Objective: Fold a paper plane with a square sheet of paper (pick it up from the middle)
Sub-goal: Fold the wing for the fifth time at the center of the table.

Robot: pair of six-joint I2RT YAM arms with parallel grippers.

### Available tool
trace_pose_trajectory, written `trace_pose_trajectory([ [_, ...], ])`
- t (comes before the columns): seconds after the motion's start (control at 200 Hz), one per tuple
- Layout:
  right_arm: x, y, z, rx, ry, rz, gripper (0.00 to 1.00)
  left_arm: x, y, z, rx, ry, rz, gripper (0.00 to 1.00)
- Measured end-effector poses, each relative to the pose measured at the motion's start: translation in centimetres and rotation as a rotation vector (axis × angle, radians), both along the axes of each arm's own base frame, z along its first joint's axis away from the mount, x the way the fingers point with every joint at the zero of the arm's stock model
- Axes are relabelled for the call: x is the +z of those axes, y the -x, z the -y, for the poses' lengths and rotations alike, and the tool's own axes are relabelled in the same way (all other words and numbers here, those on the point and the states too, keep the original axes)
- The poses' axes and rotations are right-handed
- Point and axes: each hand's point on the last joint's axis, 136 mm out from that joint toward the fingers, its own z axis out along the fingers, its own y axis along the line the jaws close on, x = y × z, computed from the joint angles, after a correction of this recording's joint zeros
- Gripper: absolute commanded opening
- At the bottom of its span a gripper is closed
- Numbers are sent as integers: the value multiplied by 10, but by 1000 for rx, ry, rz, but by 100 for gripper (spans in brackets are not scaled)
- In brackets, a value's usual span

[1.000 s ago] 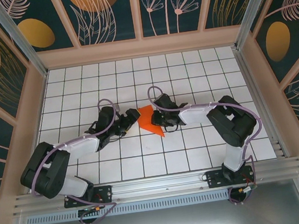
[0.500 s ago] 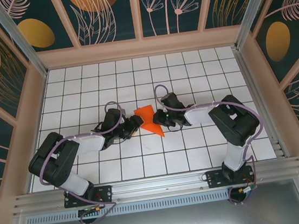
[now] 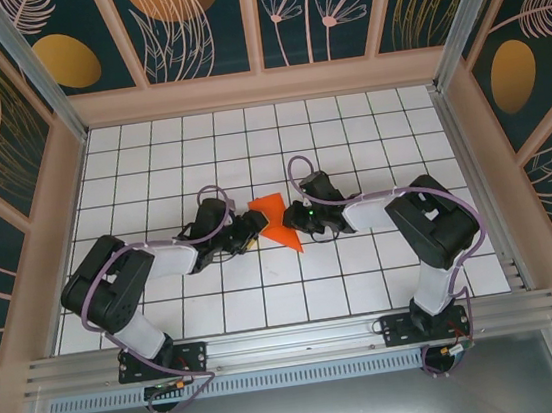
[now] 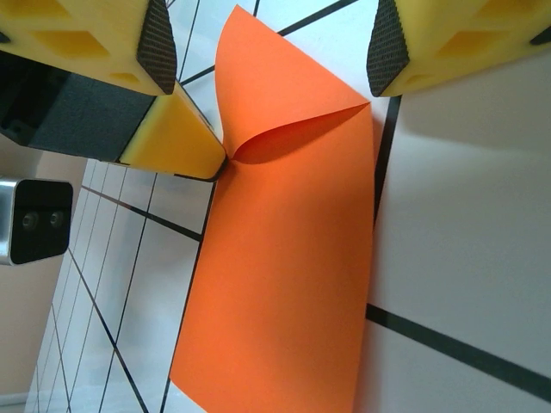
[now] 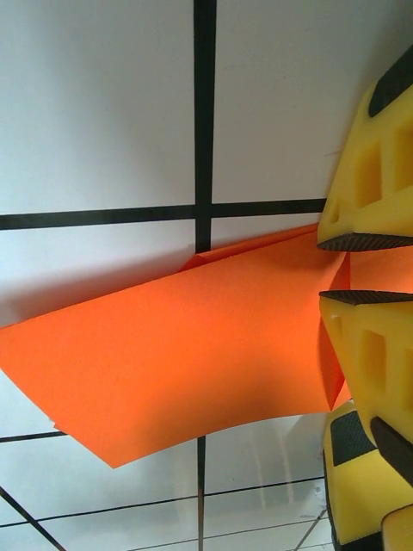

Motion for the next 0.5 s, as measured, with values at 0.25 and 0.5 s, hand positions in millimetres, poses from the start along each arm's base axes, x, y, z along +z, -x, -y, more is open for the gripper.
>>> trace_pose_trajectory([
  [0.25,0,0,0,-1,-1,1,23,1,-2,7,-21,18,-3,61],
  [0.5,0,0,2,-2,-8,-1,23,0,-4,4,-14,-7,-2,70],
])
